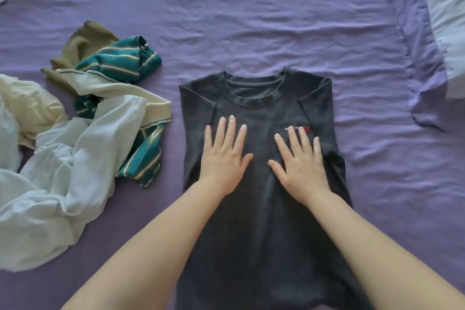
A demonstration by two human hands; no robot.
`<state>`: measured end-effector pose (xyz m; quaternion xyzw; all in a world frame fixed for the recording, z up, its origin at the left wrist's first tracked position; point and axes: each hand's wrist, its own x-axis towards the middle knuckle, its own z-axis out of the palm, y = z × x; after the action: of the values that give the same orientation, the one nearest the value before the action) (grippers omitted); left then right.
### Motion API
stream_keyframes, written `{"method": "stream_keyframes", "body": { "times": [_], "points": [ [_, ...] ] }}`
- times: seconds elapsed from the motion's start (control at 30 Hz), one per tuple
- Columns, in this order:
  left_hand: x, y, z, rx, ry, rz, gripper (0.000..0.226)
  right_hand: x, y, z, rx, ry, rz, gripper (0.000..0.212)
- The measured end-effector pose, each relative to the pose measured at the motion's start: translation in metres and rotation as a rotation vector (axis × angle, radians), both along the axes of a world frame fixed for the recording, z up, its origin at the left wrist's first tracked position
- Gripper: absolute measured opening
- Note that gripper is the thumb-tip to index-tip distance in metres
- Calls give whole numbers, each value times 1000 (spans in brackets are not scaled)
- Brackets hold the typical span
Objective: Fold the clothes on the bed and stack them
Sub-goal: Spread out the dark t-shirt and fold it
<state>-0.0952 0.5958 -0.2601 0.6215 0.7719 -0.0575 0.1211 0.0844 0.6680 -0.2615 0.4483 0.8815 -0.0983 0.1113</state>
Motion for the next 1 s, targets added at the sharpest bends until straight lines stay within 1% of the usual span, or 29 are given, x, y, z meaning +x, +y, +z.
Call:
{"method": "stream_keyframes", "body": {
  "times": [0.07,0.1,0.23,0.33,0.5,0.63,0.7,0.77,0.83,0.93,1.0],
  "points": [
    [36,-35,5,-52,-78,-90,65,12,-44,8,-44,-2,40,65],
    [53,-54,8,-77,-108,-100,63,19,-65,12,-52,5,40,65],
    [106,-121,25,-98,-134,-60,61,53,-135,26,-54,11,2,65],
    [136,-161,32,-128,-162,-95,68,81,-173,34,-69,-21,45,66],
    [165,-196,36,-192,-167,-166,78,120,-205,37,-83,-18,152,74],
    [173,-220,37,-244,-160,-214,76,148,-216,37,-100,0,276,78],
    [175,-225,38,-303,-135,-213,72,155,-215,35,-87,8,334,70],
    [176,-225,39,-343,-110,-198,60,156,-213,32,-61,25,367,58],
    [177,-222,39,-334,-101,-185,49,154,-210,31,-25,47,389,46],
    [175,-215,39,-265,-95,-192,45,149,-208,32,53,75,444,22],
    [171,-207,44,-249,-76,-222,44,145,-205,33,65,63,476,22]
  ]
}}
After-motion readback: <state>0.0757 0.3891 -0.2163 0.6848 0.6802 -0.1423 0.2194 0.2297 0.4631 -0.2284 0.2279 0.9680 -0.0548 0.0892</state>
